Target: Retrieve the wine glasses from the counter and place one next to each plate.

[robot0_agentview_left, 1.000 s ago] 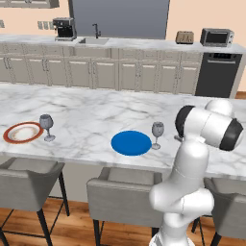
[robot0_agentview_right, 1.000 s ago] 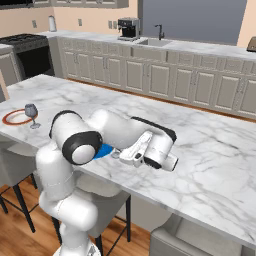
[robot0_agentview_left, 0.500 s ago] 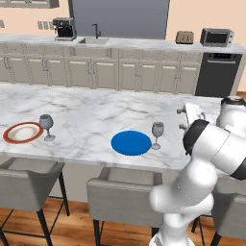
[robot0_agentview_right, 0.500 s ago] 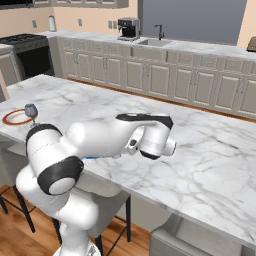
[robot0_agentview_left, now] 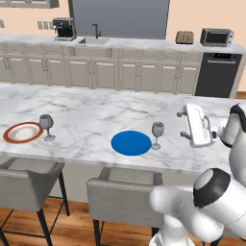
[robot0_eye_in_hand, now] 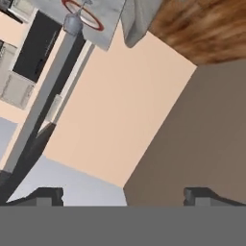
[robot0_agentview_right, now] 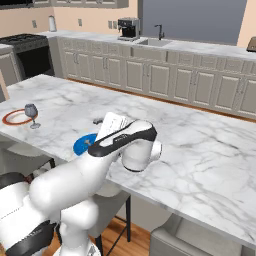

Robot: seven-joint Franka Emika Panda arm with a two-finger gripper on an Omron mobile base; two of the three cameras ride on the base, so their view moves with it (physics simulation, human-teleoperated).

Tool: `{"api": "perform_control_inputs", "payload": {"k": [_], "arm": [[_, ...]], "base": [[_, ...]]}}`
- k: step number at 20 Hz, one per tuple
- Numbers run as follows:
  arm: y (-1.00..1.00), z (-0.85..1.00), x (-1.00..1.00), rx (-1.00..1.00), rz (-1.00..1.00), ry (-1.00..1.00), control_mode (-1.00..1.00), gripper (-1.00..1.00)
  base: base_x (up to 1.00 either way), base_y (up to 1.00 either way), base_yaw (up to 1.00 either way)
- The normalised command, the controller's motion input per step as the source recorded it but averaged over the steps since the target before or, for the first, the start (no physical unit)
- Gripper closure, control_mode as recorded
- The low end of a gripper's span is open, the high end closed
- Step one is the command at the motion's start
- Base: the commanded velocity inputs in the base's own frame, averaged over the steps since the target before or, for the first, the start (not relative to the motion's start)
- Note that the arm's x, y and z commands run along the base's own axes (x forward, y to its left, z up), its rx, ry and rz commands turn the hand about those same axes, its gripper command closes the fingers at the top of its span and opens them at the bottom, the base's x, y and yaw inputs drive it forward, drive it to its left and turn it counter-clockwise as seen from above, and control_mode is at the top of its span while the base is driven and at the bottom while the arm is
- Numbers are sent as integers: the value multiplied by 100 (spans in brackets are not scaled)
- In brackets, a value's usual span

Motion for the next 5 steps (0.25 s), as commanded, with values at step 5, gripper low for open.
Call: {"api": "perform_control_inputs", "payload": {"k": [5], "arm": [[49, 22, -100, 0, 1, -18, -100, -100]], "base": [[0, 0, 0]]}}
